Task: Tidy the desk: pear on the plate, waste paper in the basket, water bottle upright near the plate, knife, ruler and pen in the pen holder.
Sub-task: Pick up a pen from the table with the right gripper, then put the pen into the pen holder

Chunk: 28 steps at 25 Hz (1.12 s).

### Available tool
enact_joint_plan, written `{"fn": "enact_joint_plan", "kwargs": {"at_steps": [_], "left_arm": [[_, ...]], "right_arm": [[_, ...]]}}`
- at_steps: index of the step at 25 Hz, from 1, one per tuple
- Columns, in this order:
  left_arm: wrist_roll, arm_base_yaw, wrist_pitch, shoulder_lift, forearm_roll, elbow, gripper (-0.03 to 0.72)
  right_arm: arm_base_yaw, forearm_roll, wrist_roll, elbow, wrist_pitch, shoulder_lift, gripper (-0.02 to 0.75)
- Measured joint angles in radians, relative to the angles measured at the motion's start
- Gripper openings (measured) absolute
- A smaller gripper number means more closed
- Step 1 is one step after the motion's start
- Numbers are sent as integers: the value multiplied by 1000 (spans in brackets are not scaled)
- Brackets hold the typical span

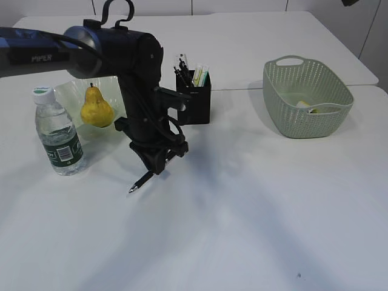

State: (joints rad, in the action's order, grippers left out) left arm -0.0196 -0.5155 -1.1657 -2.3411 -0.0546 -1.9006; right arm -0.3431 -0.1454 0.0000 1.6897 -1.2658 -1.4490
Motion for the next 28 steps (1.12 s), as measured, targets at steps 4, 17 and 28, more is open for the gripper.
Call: {"fn": "enact_joint_plan", "kwargs": {"at_steps": [4, 17, 28], "left_arm": [[0, 0, 17, 46, 2, -4, 64], [-2, 0, 149, 258, 4, -4, 64], [7, 0, 365, 423, 29, -4, 64]], "right_arm": [[0, -2, 0, 0, 0, 0, 297], [0, -2, 0, 0, 0, 0, 297], [0, -8, 0, 0, 0, 0, 297]]}}
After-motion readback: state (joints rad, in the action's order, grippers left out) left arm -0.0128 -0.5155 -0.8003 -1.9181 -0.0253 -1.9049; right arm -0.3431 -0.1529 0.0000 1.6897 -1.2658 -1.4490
